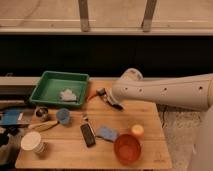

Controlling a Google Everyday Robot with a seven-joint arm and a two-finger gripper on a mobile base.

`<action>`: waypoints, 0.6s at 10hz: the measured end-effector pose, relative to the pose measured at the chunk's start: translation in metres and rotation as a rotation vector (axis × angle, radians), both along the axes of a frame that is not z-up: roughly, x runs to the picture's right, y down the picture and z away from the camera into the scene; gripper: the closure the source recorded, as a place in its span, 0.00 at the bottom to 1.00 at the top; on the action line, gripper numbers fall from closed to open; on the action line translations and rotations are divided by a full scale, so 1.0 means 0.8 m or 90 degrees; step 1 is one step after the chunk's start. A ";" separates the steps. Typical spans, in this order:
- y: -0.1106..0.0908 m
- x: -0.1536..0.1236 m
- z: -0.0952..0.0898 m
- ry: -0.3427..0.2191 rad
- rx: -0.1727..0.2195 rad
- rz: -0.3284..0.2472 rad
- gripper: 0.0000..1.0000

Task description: Place brush in table surface

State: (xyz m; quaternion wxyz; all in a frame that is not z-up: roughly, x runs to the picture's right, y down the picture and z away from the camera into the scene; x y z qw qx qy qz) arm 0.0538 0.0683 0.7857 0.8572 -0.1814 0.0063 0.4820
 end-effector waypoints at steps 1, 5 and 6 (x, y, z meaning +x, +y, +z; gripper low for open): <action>0.010 -0.004 0.009 0.000 -0.012 -0.003 1.00; 0.051 -0.014 0.043 -0.007 -0.066 -0.005 1.00; 0.056 -0.014 0.046 -0.010 -0.070 -0.003 1.00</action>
